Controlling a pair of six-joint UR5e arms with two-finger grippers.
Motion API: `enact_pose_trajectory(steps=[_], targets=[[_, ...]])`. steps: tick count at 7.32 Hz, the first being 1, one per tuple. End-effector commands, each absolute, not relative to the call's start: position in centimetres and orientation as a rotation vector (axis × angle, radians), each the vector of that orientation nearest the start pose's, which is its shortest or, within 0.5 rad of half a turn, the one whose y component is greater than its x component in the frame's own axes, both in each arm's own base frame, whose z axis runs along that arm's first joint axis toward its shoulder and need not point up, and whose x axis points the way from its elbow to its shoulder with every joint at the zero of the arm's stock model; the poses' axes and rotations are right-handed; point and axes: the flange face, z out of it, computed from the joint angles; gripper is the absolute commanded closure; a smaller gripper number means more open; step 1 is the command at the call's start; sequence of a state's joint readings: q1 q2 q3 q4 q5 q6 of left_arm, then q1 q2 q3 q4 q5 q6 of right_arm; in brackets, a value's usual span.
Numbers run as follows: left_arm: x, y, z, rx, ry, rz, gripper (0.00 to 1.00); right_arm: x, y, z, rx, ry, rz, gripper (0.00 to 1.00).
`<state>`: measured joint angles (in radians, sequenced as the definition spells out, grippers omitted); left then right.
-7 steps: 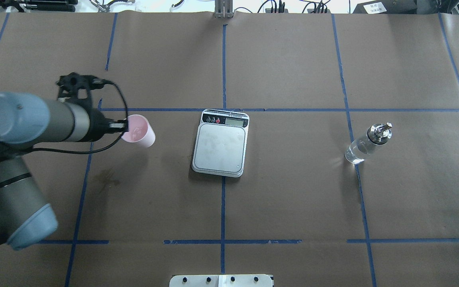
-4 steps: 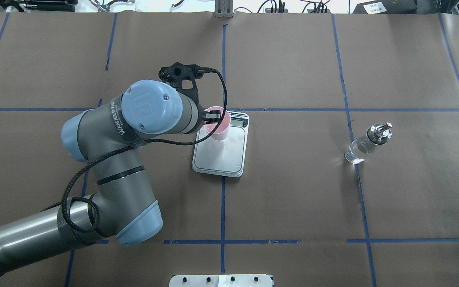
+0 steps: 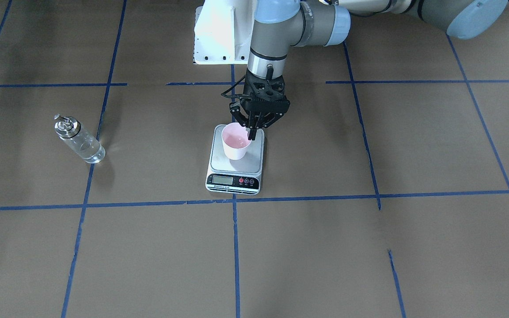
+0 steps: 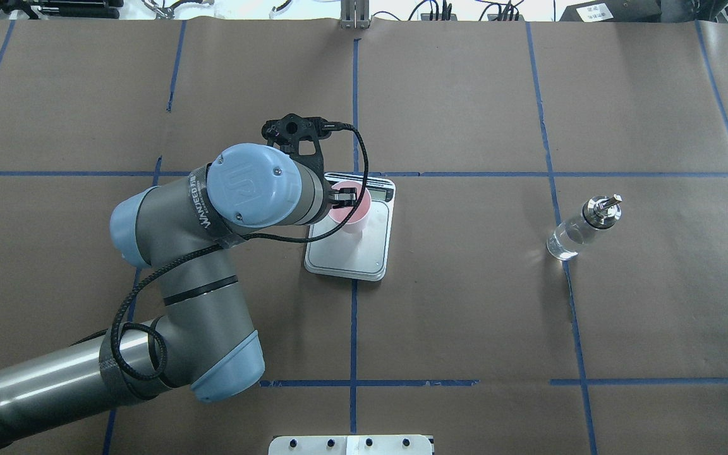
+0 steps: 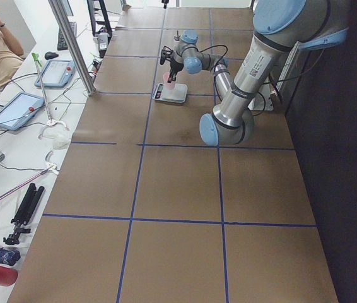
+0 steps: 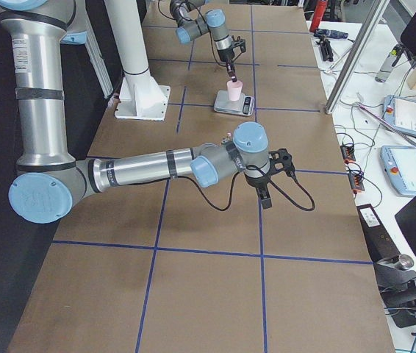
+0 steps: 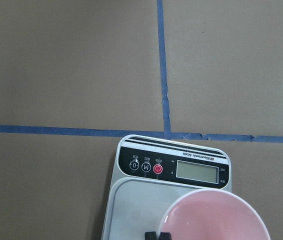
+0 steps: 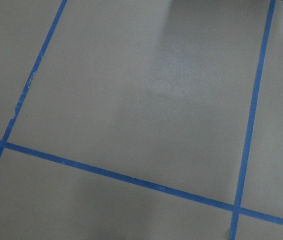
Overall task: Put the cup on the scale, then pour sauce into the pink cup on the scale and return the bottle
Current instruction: 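Carry the pink cup with the left gripper onto the scale and release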
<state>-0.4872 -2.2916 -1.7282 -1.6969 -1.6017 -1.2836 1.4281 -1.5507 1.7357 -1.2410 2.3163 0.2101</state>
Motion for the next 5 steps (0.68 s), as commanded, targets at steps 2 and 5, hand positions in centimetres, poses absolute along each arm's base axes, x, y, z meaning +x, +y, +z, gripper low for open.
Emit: enact_pose_trajectory(steps=[2,5], targets=[[53.93,-41.75,15.14,0.369,0.932,-0.158,0.89,-0.84,-52.09,53.03,0.354,-0.803,-0.128,0.0],[54.07,-41.6,15.14,0.378,0.929,-0.158,0.59,-0.85,-52.14,52.88,0.357,-0.803,-0.13,0.0]])
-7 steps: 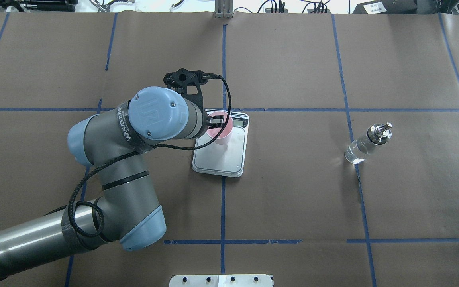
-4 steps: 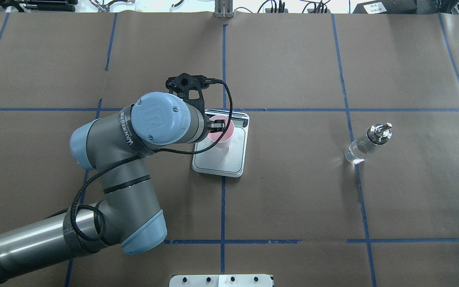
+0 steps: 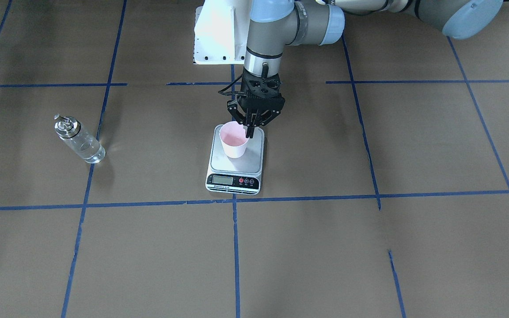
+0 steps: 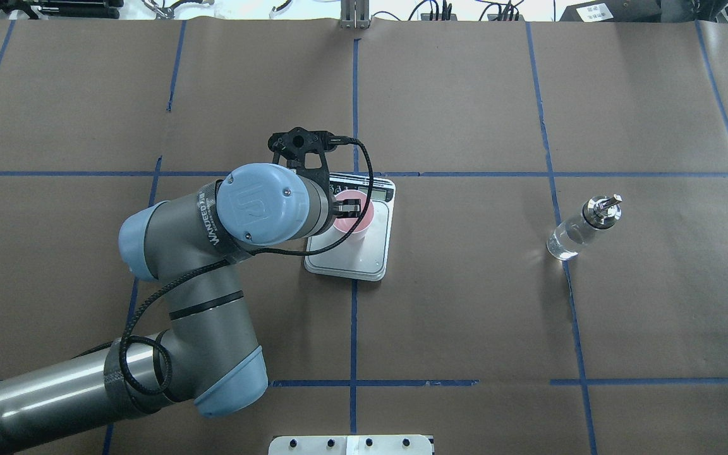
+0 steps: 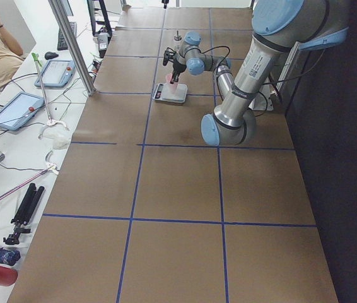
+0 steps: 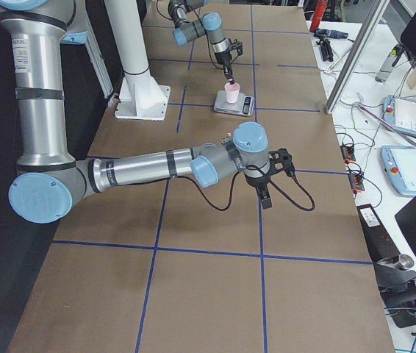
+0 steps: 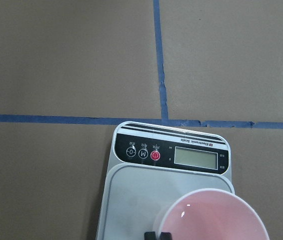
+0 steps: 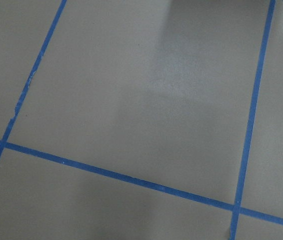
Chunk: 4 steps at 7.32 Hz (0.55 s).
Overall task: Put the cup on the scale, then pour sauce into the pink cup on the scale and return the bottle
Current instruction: 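Carry the pink cup with the left gripper onto the scale and release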
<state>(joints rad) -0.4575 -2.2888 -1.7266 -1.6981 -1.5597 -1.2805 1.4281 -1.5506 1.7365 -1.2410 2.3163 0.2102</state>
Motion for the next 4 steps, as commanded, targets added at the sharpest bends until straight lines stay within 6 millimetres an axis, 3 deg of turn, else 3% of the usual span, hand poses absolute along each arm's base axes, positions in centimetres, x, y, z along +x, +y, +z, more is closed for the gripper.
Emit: enact_pose_trajectory(steps=[1,2,3,4], targets=[[54.1,-41.6,15.2,0.378,0.927,-0.159,0.41,-0.8,-52.1,52.8,0.358,-0.803,-0.13,0.0],[53.9,-41.5,15.1,0.386,0.93,-0.146,0.06,-0.8,-52.1,52.8,0.358,-0.803,-0.129,0.0],[52.6,-41.0,14.7,0.401,0.945,-0.126,0.0,-0.9,-52.2,52.4,0.35,-0.812,-0.099,0.0],[49.7,-40.8,14.5,0.452,0.952,-0.077,0.0,-1.0,-52.1,51.5,0.358,-0.84,-0.098,0.0]])
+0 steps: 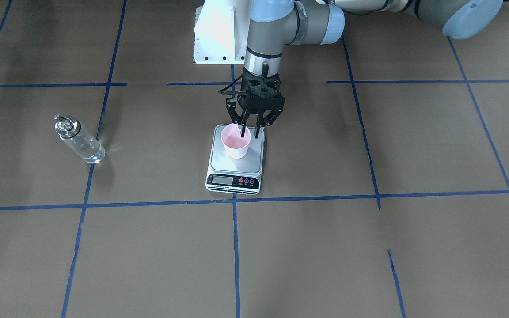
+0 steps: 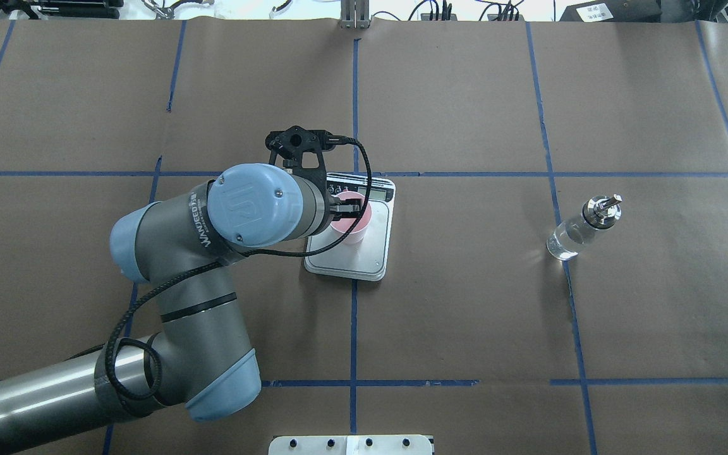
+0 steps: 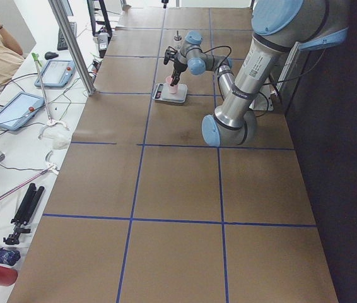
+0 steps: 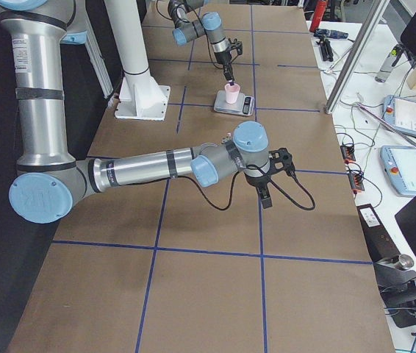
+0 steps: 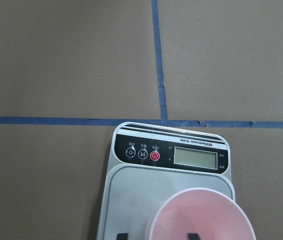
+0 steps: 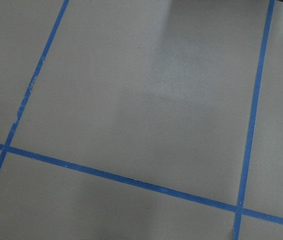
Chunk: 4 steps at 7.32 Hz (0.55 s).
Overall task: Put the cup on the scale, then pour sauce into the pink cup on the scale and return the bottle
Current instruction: 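Carry the pink cup with the left gripper onto the scale and release, then withdraw the left arm away from the scale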
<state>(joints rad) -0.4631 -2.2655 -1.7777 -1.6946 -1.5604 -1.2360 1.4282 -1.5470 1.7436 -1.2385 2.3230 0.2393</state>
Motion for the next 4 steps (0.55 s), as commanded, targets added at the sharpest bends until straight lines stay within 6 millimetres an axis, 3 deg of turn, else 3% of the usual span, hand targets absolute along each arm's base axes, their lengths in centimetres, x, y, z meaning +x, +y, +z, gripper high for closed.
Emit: enact_pose_trajectory(steps=[1,2,4], targets=[[44.9,-40.9,15.4,0.527,0.941,-0.007,0.0,-1.3,-51.8,50.2,0.362,-0.9,-0.061,0.0],[39.9,-42.9,18.3,0.544,0.901,0.083,0.0,-2.2,-51.3,48.0,0.384,-0.945,-0.002,0.0],[29.5,-48.8,25.0,0.608,0.741,0.268,0.0,-7.5,-48.3,40.6,0.376,-1.002,0.06,0.0]])
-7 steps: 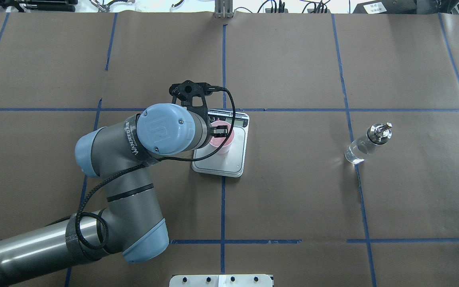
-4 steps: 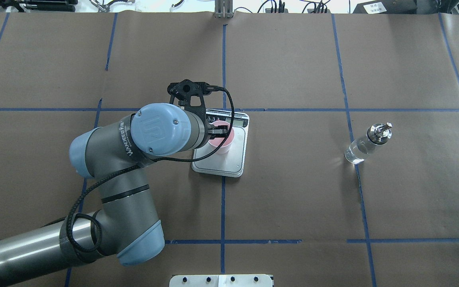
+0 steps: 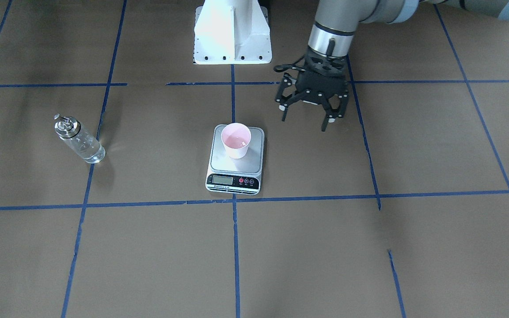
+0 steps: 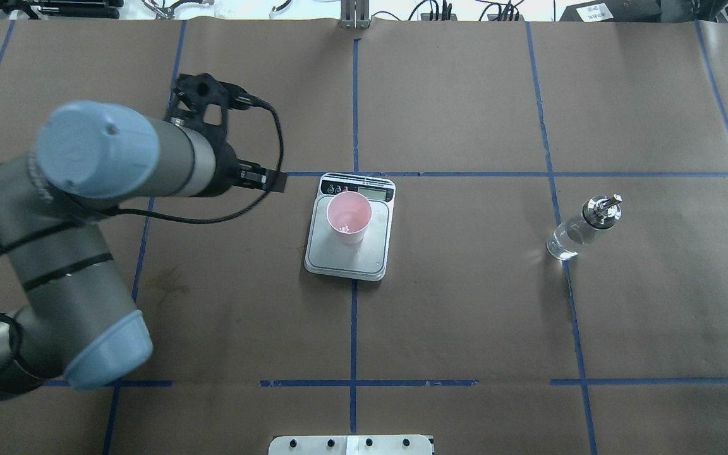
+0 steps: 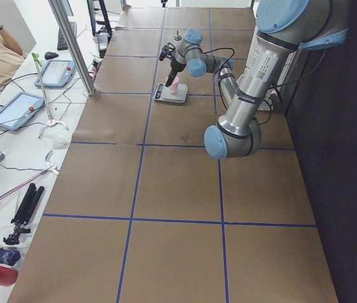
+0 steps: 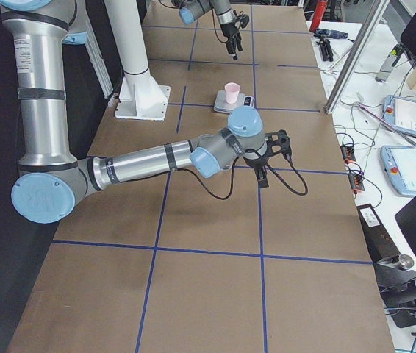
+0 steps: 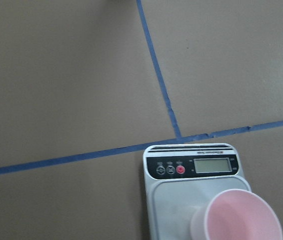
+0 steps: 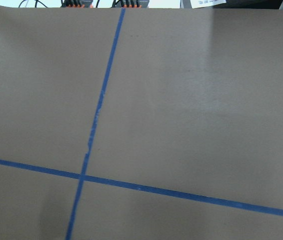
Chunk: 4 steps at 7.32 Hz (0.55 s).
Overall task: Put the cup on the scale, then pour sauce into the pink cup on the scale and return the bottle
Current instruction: 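Withdraw the left arm away from the scale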
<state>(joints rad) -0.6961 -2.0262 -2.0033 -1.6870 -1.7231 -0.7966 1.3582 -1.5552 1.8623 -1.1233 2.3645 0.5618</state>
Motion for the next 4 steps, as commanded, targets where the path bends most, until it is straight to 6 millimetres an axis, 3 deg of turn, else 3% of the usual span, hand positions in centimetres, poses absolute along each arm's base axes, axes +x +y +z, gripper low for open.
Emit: enact_pose_trajectory(steps=[1,2,3,4], targets=[[23.3,-51.3,28.3,0.633,0.659,0.354,0.0,-10.4,-46.6,37.7,0.371,-0.999,0.086,0.0],[16.6,-52.7,32.4,0.622,0.607,0.41,0.0,-13.1,-44.8,34.8,0.39,-0.959,0.089,0.0],[9.4,-53.8,35.7,0.621,0.552,0.429,0.0,-14.1,-43.3,32.7,0.384,-0.944,0.098,0.0],[3.1,-53.3,42.4,0.537,0.591,0.446,0.0,-14.4,-41.7,30.2,0.413,-0.97,0.099,0.0]])
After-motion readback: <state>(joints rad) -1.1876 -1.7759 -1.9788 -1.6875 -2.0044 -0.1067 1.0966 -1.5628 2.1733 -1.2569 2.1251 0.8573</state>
